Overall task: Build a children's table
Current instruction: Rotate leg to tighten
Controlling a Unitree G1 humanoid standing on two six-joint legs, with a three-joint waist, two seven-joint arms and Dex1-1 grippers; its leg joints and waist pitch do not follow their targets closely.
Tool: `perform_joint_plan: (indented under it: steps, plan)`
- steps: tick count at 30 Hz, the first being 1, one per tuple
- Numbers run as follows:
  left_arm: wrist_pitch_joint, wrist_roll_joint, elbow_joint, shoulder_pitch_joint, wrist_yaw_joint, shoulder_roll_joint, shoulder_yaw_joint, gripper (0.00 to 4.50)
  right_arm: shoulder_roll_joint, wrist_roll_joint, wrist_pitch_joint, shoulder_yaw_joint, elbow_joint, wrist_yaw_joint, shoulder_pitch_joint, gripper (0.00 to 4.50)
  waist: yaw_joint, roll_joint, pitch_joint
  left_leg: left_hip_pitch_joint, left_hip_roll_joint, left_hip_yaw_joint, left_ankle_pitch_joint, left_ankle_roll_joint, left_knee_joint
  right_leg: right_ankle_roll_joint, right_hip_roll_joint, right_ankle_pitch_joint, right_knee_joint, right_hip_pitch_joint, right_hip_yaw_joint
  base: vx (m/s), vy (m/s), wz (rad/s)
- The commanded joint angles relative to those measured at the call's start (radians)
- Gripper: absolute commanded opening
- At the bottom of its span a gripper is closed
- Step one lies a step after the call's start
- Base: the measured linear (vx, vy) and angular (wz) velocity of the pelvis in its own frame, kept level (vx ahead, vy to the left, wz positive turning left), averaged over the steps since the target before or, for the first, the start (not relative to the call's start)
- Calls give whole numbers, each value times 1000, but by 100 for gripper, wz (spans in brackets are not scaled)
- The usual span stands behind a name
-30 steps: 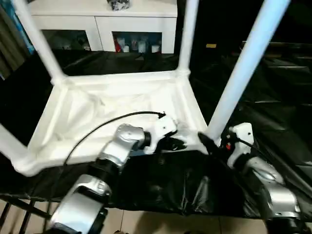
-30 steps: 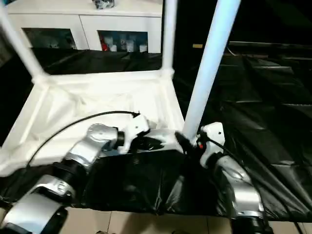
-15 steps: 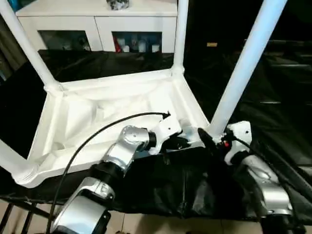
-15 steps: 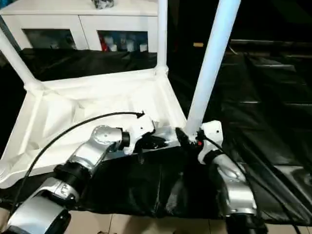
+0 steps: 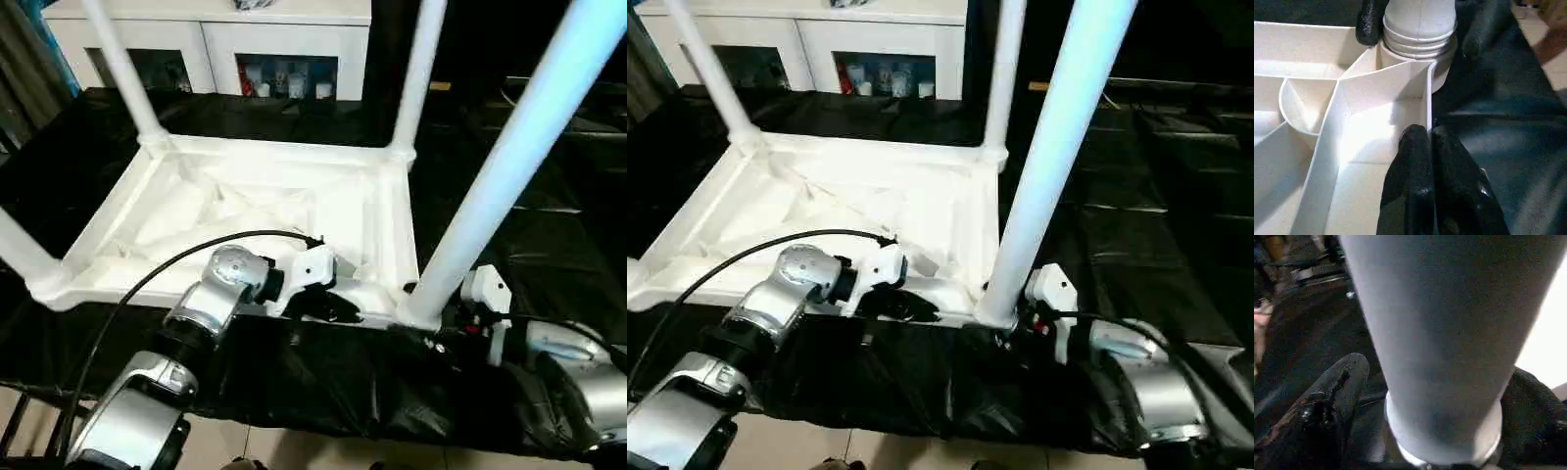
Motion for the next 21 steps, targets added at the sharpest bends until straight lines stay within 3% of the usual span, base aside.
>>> perform_joint_plan:
  steps: [1,4,7,14,20,21]
  plan:
    - [1,-9,28,1,-42,-6,-31,0,-11,24,42,51,-2,73,-10,369,2,-17,-41,5,41,-10,-211,106,-60,-269,-41,-156,-62,43,28,0,0,0]
    - [4,-19,26,-3,-73,-2,-33,0,-32,33,68,68,-7,118,-26,335,7,-22,-42,7,42,-6,-182,121,-54,-284,-43,-115,-58,43,29,0,0,0]
    - [-2,-19,37,-6,-81,4,-34,0,-49,23,78,92,-11,151,-28,324,18,-20,-44,9,42,-5,-148,133,-51,-295,-42,-65,-52,43,28,0,0,0]
    - [-5,-19,44,-6,-83,8,-29,0,-43,20,78,97,-10,154,-28,269,20,-22,-42,9,42,-7,-175,115,-53,-284,-45,-119,-56,44,29,0,0,0]
    - [9,-16,48,-4,-55,5,-21,0,-4,46,103,71,-20,90,-12,263,20,-21,-42,7,40,-7,-168,116,-53,-283,-44,-112,-55,45,28,0,0,0]
    - [34,-5,54,-6,-3,-10,-17,0,50,56,104,35,-13,-1,-8,263,19,-21,-41,6,40,-7,-178,112,-54,-279,-44,-130,-57,44,28,0,0,0]
